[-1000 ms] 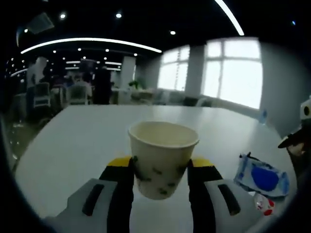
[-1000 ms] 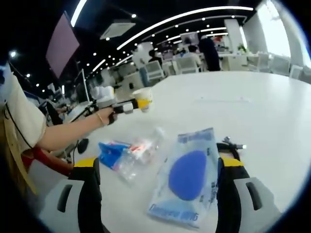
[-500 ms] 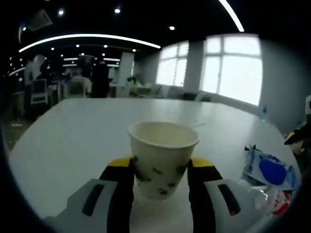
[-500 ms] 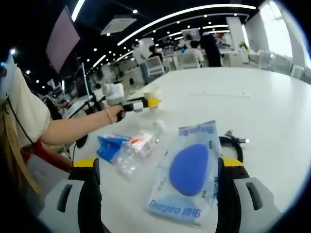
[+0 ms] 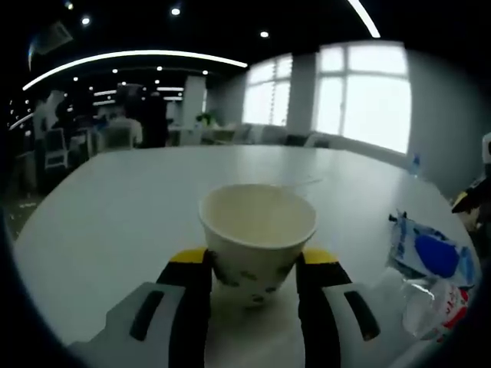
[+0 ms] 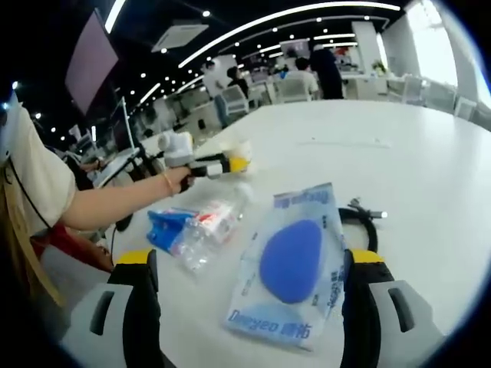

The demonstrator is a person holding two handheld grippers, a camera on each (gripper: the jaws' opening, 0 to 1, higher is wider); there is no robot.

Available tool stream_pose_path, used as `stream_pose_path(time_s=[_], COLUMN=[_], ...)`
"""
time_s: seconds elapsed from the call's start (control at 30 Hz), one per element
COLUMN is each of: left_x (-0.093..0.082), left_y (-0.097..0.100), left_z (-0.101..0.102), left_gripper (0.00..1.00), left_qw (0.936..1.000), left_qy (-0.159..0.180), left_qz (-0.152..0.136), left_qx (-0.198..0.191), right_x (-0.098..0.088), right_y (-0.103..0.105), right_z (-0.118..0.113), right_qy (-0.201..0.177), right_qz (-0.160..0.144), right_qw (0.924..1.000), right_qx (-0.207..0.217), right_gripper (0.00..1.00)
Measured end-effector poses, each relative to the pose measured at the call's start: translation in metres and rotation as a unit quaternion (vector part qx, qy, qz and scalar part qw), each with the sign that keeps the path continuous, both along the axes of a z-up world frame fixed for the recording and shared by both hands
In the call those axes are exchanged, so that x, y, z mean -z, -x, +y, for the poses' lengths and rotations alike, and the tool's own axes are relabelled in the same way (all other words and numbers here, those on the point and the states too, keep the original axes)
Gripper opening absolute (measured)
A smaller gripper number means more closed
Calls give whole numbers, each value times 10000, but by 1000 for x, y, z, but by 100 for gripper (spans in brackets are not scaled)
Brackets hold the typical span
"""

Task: Arrange the tabletop items into an orderly group along one side of the table until the central work area is clear of visible clutter.

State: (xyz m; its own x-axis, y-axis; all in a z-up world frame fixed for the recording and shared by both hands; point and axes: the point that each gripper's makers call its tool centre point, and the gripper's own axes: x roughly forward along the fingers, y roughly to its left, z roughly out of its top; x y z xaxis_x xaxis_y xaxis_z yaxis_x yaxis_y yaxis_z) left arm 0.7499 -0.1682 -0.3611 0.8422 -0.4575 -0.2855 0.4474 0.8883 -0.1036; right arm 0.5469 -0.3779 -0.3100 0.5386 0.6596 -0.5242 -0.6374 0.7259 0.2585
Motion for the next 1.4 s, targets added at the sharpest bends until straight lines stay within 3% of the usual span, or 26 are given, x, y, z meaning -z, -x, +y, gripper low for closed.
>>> stream_pose_path(time_s=[0.17,0.47,0.67,0.97,1.2,1.3,1.37,1.4], left_x=[2,-3,-16,-26,-39,-47,-46,-47], left_y=[-1,5,18,38,60,68,76,78], left_z=[4,7,4,0,-7,-14,-18,-20], left_gripper=[42,60,78,91,97,99,99,99], left_qw=[9997,9982,9978,9964,9953,9952,9927,9930], left_qy=[162,271,160,55,-75,24,102,92], left_qz=[137,429,543,751,867,901,1142,1131], left_qx=[-143,-310,-344,-388,-422,-374,-367,-329], right_x=[1,-1,-1,-4,-2,-3,-3,-3], right_y=[0,-1,-1,-1,-1,-2,0,0], right_z=[-1,-1,0,0,-1,0,2,3], right_qy=[9,-49,-123,-175,-157,-208,-211,-203], right_qz=[23,46,111,141,210,231,227,233], right_qw=[10000,10000,9998,9997,9996,9995,9995,9995], right_qx=[33,54,73,79,90,102,55,36], right_gripper=[99,99,99,100,100,100,100,100])
